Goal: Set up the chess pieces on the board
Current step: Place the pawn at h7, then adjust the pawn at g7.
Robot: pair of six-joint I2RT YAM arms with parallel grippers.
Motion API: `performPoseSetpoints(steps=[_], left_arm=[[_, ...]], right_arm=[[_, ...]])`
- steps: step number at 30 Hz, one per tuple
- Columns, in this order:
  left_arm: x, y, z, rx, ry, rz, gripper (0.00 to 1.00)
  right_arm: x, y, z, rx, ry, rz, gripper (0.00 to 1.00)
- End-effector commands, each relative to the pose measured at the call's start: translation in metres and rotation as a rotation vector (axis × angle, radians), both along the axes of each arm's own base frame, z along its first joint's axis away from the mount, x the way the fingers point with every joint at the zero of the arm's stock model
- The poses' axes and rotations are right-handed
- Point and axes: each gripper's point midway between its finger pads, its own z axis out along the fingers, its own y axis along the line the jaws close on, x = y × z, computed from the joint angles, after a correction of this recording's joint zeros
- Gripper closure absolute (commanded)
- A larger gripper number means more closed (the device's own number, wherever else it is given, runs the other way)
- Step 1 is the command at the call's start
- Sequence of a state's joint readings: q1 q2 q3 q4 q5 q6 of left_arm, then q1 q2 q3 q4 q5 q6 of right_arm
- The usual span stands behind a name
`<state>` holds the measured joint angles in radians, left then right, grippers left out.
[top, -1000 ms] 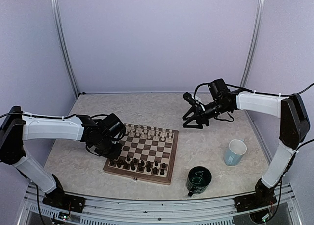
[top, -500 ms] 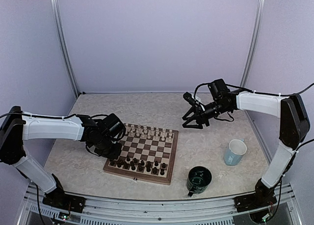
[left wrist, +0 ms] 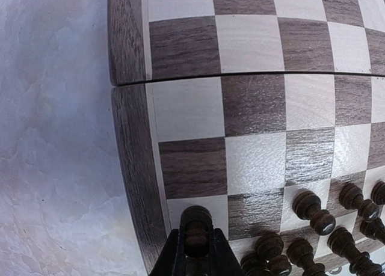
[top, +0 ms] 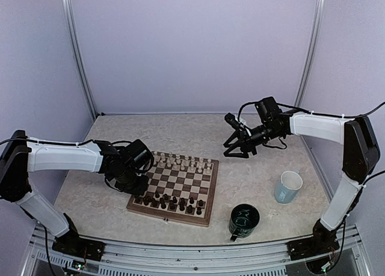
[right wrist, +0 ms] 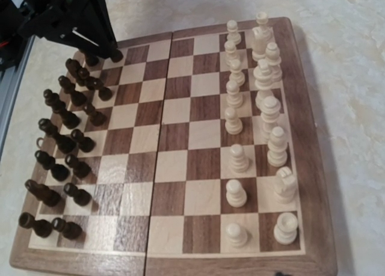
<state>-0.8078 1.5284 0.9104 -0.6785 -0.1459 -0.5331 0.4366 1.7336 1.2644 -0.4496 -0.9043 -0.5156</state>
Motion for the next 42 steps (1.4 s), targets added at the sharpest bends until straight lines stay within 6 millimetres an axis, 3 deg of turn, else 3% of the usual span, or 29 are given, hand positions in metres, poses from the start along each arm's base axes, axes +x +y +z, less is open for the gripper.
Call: performPoseSetpoints(steps=[1,7,16,20,22,29,36,42], left_arm=[[-0.003,0.009,0.002,0.041,0.029,0.009,0.85],[0.008,-0.004,0.031,-0.004,-0.031,-0.014,0.75],[0.011,-0.018,0.043,-0.022,-0.041,-0.049,0.70],[-0.001,-0.049,0.056,-0.070,-0.058,-0.186,0.68],[-0.010,-0.056,0.052,-0.062,-0.028,-0.233,0.65],[-0.022,-0.041,0.034,0.037,0.041,-0.247,0.64],[-0.020,-0.035,0.038,0.024,0.040,-0.219,0.64],[-0.026,-0.032,0.028,0.050,0.077,-0.245,0.64]], right_arm=[[-0.005,0.004,0.000,0.013,-0.003,0.026,0.43],[-0.005,0.004,-0.001,0.012,-0.001,0.025,0.43],[-0.005,0.004,-0.001,0.010,-0.004,0.026,0.43],[-0.005,0.003,-0.003,0.006,-0.003,0.027,0.43],[-0.005,0.003,-0.003,0.005,-0.004,0.027,0.43],[-0.005,0.003,-0.003,0.006,-0.007,0.027,0.43],[-0.006,0.003,-0.002,0.008,-0.006,0.029,0.43],[-0.006,0.003,-0.001,0.009,-0.009,0.030,0.43]])
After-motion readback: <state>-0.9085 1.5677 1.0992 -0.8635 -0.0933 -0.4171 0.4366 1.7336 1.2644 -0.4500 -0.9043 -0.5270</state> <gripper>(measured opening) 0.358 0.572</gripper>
